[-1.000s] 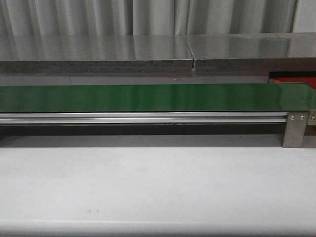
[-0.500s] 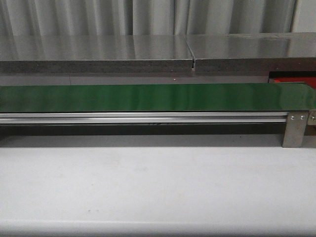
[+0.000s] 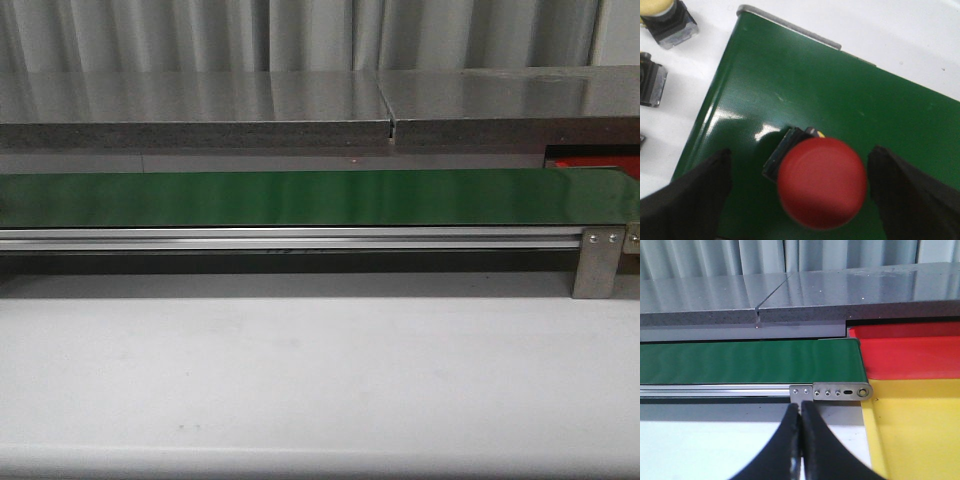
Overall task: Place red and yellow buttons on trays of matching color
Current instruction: 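Lift the red button and set it on the conveyor belt with the left gripper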
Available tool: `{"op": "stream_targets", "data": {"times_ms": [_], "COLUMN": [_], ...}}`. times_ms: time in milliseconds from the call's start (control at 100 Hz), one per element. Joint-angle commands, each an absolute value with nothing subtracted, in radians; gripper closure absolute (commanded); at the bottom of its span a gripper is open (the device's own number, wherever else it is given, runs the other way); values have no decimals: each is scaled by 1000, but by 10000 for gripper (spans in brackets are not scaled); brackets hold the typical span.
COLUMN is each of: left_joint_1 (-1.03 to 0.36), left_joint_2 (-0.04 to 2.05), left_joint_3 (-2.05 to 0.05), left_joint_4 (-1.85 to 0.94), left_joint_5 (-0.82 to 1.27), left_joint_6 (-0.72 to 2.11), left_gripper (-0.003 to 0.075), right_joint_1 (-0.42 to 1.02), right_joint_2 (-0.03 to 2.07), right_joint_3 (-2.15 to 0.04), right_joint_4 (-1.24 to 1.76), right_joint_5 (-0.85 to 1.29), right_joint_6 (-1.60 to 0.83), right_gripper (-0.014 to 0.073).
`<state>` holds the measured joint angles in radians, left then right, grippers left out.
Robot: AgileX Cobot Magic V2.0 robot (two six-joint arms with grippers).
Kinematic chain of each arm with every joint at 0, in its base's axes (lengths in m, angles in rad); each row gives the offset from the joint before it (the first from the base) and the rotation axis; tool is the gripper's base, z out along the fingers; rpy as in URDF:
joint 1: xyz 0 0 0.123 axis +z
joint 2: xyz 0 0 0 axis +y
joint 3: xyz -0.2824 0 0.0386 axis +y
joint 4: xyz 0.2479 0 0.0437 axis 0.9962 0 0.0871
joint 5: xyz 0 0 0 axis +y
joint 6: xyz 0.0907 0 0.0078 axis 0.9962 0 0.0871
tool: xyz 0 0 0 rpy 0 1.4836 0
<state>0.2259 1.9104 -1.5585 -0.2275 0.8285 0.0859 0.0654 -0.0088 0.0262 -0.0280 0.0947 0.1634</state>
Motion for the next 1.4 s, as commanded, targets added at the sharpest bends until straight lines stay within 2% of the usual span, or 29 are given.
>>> {"op": "stream_targets", "data": {"times_ms": [0,400,740,1050,1390], "left_joint_1": [222,232,427,583,618], "left_joint_2": [1857,1795,1764,1766,1841], "left_joint_3": [-1607,-1731,-1700,-1542,-1503], "left_joint_4": [-243,-163,-144,-144,-140], "left_joint_5": [827,915,1016,942,853], "left_joint_6": [88,88,88,163,208], "left_gripper": [120,120,120,122,122], "right_joint_1": [62,62,62,62,62], "right_joint_2": [-28,-28,-28,-28,-28], "right_joint_3": [8,8,8,8,8], "right_joint_4": [-32,-32,-32,-32,-32], "right_joint_5": [9,9,9,9,9], "right_joint_6": [162,162,162,162,162], "right_gripper": [659,659,659,659,659]}}
